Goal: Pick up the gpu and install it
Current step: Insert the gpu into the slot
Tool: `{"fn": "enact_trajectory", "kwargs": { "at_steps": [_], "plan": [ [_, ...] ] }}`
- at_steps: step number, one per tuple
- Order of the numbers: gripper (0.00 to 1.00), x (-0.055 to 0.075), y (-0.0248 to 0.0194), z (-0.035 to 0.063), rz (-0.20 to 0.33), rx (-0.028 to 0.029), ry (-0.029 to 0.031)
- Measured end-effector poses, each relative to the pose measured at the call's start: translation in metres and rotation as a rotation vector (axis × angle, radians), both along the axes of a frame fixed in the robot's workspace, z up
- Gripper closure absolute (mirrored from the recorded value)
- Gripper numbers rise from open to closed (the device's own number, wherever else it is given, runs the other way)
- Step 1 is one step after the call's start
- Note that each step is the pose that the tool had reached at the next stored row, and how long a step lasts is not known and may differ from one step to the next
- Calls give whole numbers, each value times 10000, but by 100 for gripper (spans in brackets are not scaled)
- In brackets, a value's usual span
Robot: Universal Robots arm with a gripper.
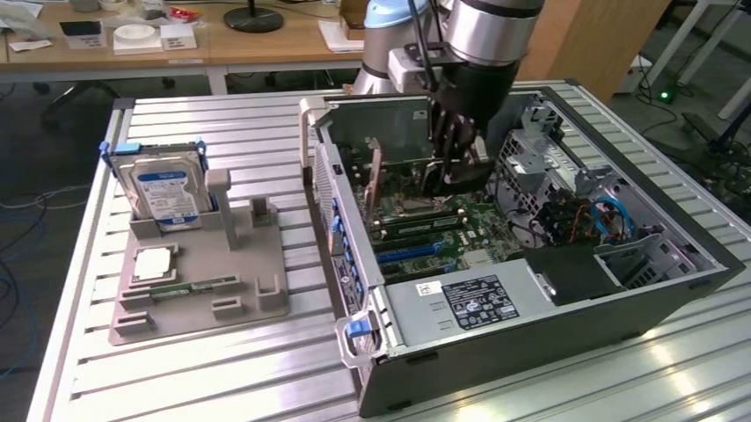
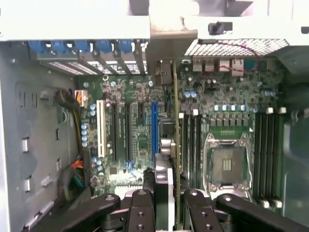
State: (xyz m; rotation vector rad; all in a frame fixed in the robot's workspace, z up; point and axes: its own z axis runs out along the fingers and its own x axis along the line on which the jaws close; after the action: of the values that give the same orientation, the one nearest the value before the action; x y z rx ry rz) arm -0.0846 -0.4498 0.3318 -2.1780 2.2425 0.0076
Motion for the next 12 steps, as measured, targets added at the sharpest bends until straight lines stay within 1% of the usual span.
{"fn": "enact_trajectory", "kwargs": {
  "at_steps": [3,4,12],
  "plan": [
    [72,-1,-65,-54,-2,1,1],
    [72,0,-80,-72,-2,3,0],
    [72,-19,-84,-219,-19,1,1]
  ]
}}
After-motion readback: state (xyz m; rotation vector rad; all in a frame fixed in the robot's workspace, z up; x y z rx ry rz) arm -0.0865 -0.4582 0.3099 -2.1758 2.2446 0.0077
